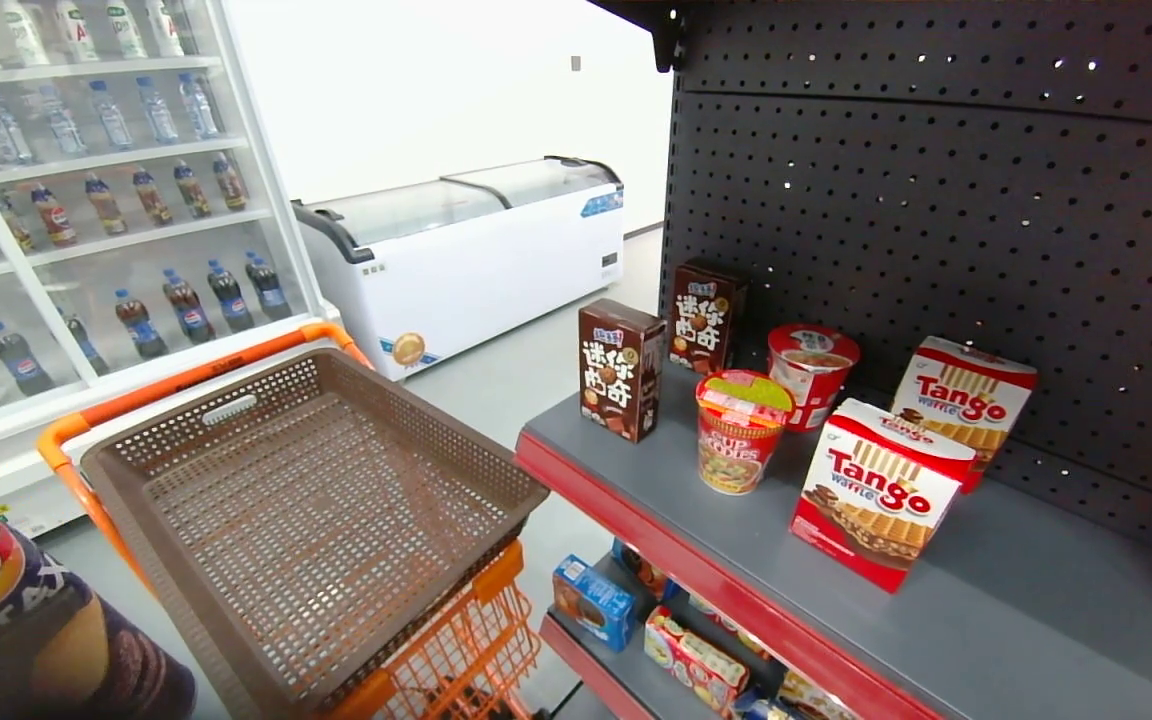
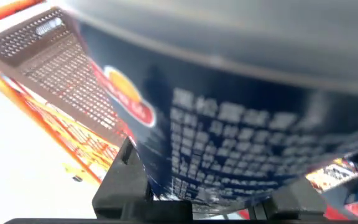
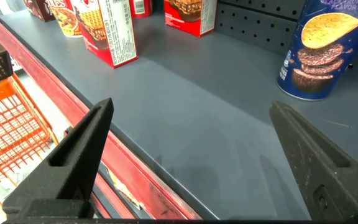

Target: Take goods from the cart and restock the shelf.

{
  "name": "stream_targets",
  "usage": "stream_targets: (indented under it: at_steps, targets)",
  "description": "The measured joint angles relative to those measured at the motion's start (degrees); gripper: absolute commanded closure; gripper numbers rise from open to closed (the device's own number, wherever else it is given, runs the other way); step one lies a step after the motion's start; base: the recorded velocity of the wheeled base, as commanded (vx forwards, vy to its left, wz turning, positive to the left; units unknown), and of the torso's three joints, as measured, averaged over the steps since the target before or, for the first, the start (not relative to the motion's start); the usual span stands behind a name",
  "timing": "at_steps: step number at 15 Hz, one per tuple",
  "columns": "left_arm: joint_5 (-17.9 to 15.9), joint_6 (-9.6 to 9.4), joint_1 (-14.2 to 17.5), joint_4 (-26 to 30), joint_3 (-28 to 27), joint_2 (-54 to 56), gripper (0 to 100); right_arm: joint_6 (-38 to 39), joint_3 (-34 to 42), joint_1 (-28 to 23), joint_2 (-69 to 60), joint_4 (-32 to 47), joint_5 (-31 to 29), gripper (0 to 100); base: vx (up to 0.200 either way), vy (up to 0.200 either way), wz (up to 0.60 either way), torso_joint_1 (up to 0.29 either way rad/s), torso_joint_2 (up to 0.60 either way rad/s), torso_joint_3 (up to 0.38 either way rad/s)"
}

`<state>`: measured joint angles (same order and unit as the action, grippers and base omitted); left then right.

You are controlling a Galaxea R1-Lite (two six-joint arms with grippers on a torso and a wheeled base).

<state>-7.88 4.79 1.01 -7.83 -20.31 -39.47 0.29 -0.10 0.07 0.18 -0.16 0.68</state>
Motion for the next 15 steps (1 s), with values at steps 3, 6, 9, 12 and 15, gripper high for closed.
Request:
stream_targets:
  at_steps: [3, 6, 9, 12, 15]
  targets:
    - [-0.5, -2.96, -1.5, -0.1, 0.3, 1.0, 100, 0.0, 0.0, 0.0, 0.0, 0.0, 0.0, 0, 0.000, 0.000, 0.00, 0.000, 0.00, 0.000]
    - [-1.8, -3.43, -6.8, -0.1, 0.9, 1.3, 100, 0.0, 0.0, 0.0, 0.0, 0.0, 0.0, 0, 0.000, 0.000, 0.00, 0.000, 0.00, 0.000]
    - [-3.7, -3.49, -12.6, -0.3, 1.3, 1.7, 100, 0.0, 0.0, 0.0, 0.0, 0.0, 0.0, 0, 0.000, 0.000, 0.00, 0.000, 0.00, 0.000]
    - [-4.5, -3.45, -19.8, 3.9, 2.2, 4.3, 100, 0.0, 0.0, 0.0, 0.0, 0.0, 0.0, 0, 0.000, 0.000, 0.00, 0.000, 0.00, 0.000]
    - [-4.5, -3.38, -21.4, 5.7, 2.6, 6.6, 100, 0.0, 0.0, 0.0, 0.0, 0.0, 0.0, 0, 0.000, 0.000, -0.40, 0.005, 0.00, 0.003]
